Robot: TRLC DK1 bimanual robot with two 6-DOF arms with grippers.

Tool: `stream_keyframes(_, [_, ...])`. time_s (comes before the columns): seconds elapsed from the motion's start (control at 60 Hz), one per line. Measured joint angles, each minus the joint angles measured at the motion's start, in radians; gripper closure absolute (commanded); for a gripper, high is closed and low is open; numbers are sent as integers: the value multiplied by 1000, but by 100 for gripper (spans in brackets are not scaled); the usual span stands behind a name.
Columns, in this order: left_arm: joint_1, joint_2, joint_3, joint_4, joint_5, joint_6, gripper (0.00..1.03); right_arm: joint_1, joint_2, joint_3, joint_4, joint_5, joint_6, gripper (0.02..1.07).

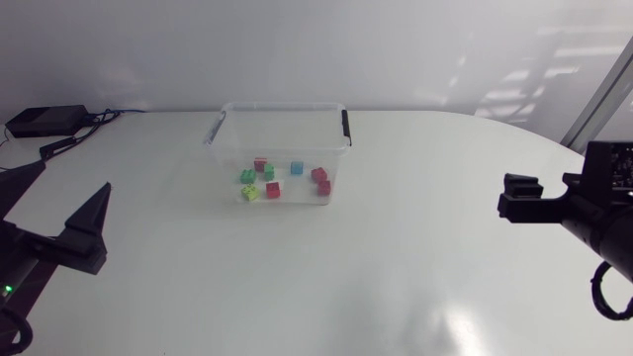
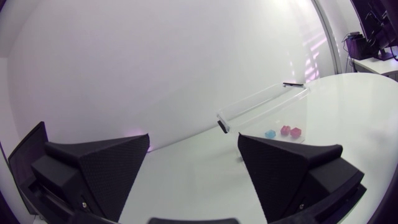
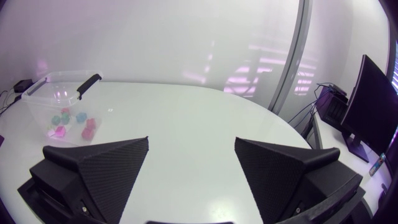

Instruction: Place the duplo bricks in the container

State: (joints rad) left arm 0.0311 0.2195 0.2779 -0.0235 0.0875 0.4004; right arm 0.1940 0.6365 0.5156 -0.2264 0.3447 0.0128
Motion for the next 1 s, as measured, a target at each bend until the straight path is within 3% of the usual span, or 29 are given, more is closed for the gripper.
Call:
stream_keyframes(0.417, [26, -174, -108, 0, -1, -1, 4, -8, -141, -95, 37, -10, -70, 7])
stream_keyframes(1.0, [0, -201, -196, 2, -47, -207, 4, -117, -436, -338, 145, -211, -62, 7])
